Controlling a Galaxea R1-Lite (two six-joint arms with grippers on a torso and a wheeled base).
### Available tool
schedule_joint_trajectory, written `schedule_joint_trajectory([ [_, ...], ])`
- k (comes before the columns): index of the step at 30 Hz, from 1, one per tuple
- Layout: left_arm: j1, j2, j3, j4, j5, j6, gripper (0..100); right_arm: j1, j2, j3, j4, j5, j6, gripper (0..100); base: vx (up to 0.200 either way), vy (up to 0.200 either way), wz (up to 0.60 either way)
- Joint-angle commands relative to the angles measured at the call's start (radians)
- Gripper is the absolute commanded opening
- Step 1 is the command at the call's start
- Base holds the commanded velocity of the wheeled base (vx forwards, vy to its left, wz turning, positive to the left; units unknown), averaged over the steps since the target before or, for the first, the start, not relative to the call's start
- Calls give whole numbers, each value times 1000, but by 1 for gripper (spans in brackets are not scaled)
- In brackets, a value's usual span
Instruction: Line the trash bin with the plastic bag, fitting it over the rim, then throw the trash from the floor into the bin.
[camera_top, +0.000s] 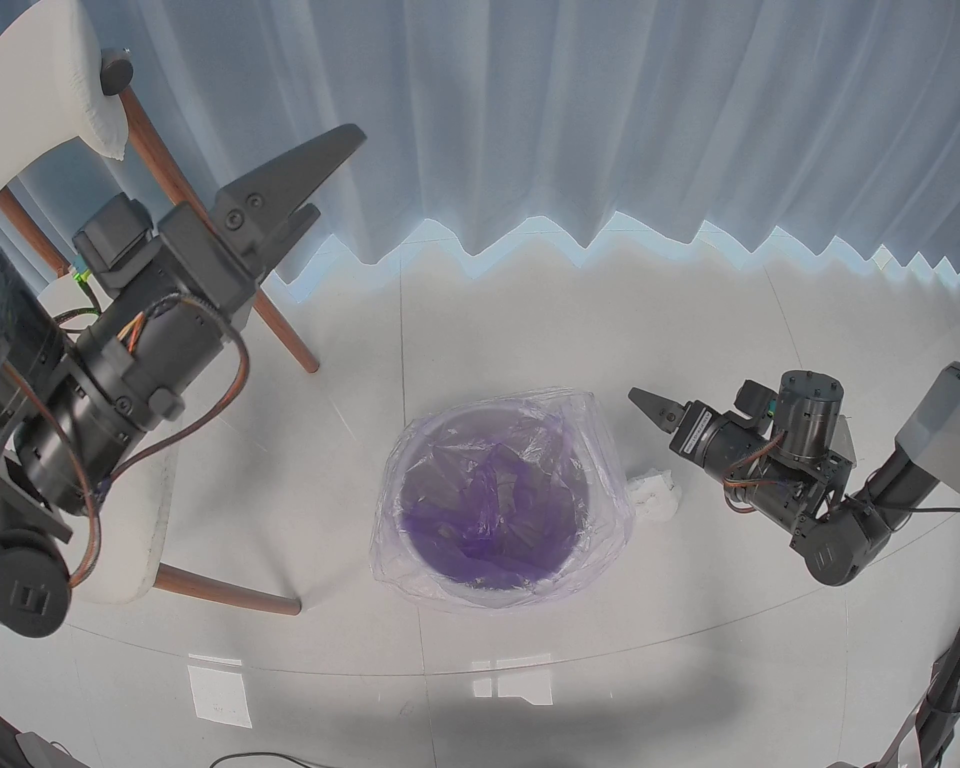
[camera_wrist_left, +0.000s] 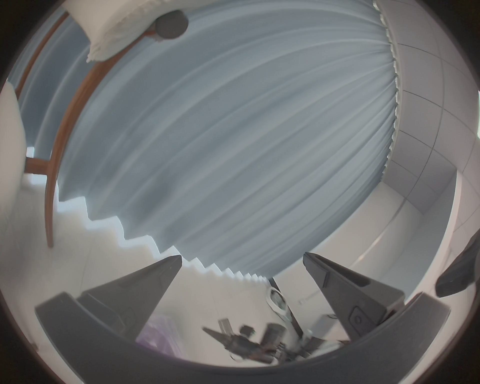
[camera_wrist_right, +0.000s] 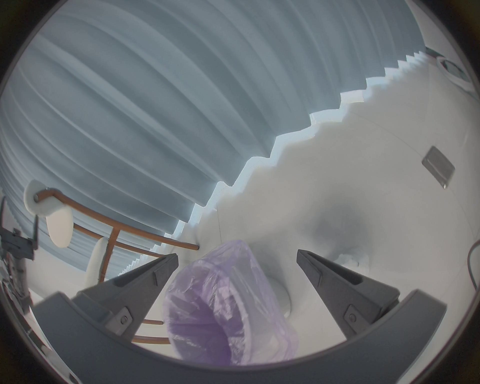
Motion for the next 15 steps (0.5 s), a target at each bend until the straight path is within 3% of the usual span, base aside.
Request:
schedule_joint_trajectory([
  [1, -19, -162, 50, 132, -129, -29, 100, -14, 137, -119, 16, 11, -74, 100, 0, 0, 0],
  [5, -58, -238, 53, 260, -208, -36, 100, -28, 181, -182, 20, 37, -82, 100, 0, 0, 0],
  [7, -58, -239, 41, 283, -205, -36, 100, -31, 189, -195, 23, 45, -82, 100, 0, 0, 0],
  [11, -61, -207, -10, 300, -124, -32, 100, -33, 262, -280, 26, 71, -87, 100, 0, 0, 0],
  [15, -88, -205, -16, 302, -116, -29, 100, -28, 305, -338, 29, 71, -91, 100, 0, 0, 0],
])
